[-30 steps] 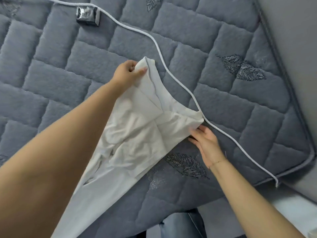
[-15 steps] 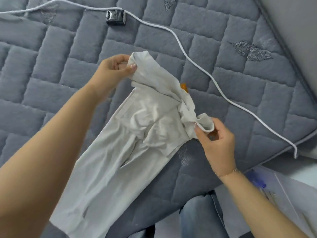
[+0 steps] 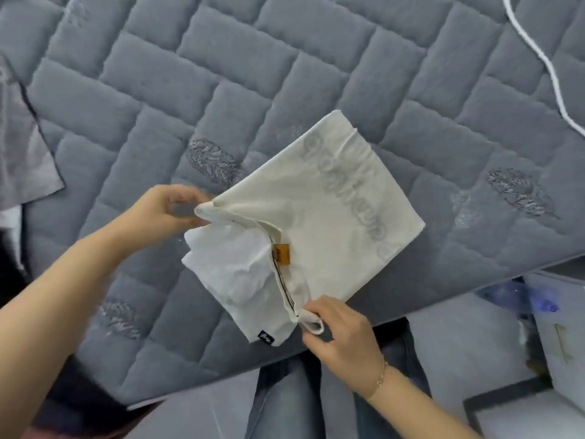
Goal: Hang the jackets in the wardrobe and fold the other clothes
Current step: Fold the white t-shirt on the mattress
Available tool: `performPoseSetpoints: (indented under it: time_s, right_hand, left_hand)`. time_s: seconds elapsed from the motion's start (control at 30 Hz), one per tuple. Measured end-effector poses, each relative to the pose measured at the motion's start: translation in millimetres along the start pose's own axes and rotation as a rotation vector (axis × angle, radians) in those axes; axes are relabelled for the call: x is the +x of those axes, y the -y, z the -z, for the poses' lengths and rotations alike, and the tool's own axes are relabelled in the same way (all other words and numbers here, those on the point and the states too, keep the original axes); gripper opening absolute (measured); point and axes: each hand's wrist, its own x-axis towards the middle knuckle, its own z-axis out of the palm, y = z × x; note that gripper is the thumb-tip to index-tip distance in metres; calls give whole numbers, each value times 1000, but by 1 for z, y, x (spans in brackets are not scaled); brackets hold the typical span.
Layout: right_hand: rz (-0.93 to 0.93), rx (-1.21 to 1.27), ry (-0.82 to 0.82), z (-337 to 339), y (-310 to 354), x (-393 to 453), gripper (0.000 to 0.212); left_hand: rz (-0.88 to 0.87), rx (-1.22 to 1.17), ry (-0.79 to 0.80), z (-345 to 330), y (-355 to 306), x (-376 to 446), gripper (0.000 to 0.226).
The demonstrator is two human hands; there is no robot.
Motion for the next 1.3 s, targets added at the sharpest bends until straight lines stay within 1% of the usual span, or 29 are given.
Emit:
performPoseSetpoints:
  time_s: [0.07, 0.13, 0.23, 0.3, 0.37, 0.47, 0.57, 0.6, 0.67, 0.73, 0.77, 0.8, 0.83, 0.9, 0.93, 0.97, 1.03, 1.13, 1.17, 1.23, 1.3]
  right_hand:
    - [16, -25, 62, -31, 8, -7, 15]
    - [30, -43, 135, -56, 14, -12, 15]
    - [31, -77, 269, -86, 19, -19, 20]
    - [9, -115, 386, -102, 17, -20, 20]
    - [-41, -189, 543, -116, 10, -17, 21]
    - [-30, -290, 814, -119, 4, -9, 26]
    - [-34, -227, 930, -103, 3, 3, 41]
    - [-44, -186, 943, -94, 4, 8, 43]
    - [-56, -143, 929, -70, 6, 22, 40]
    - [-66, -175, 893, -45, 8, 43, 33]
    - [-52, -204, 869, -34, 8, 57, 30]
    - [-30, -233, 843, -25, 8, 71, 27]
    - [-4, -259, 819, -19, 6, 87, 26]
    - [60, -309, 802, -14, 5, 117, 24]
    - [99, -340, 813, -15, 4, 130, 25]
    - [138, -372, 830, -19, 4, 143, 26]
    - [220, -430, 857, -30, 6, 163, 28]
    - [376, -454, 866, -48, 14, 191, 27]
    - [429, -457, 861, -55, 17, 199, 26]
    - [528, -462, 809, -69, 23, 215, 26]
    - [598, -480, 712, -85, 28, 229, 29]
  left_hand:
    - [-29, 63, -41, 3, 33, -17, 31]
    - [-58, 127, -122, 8, 63, -30, 42]
    - [14, 172, -249, 11, 100, -43, 42]
    - [60, 187, -261, 7, 118, -49, 43]
    - [62, 232, -248, 0, 132, -54, 42]
    - [59, 262, -302, -15, 144, -58, 42]
    - [188, 168, -431, -36, 143, -71, 44]
    - [243, 114, -499, -47, 140, -79, 44]
    - [379, -51, -680, -76, 125, -101, 39]
    - [545, -270, -896, -113, 105, -125, 25]
    - [657, -390, -972, -133, 95, -135, 15]
    - [769, -548, -990, -153, 88, -143, 4]
    - [870, -726, -957, -174, 81, -148, 8]
    - [1037, -1039, -778, -218, 66, -152, 21]
    - [1101, -1158, -711, -237, 55, -151, 23]
    - [1149, -1260, -682, -256, 47, -148, 24]
    - [1174, -1469, -715, -289, 32, -136, 27]
    - [1059, -1791, -858, -312, 18, -110, 38]
    - [1020, -1882, -918, -315, 15, -102, 38]
    - [972, -1992, -1098, -317, 13, -86, 31]
    - [971, -2016, -1327, -313, 11, -73, 20]
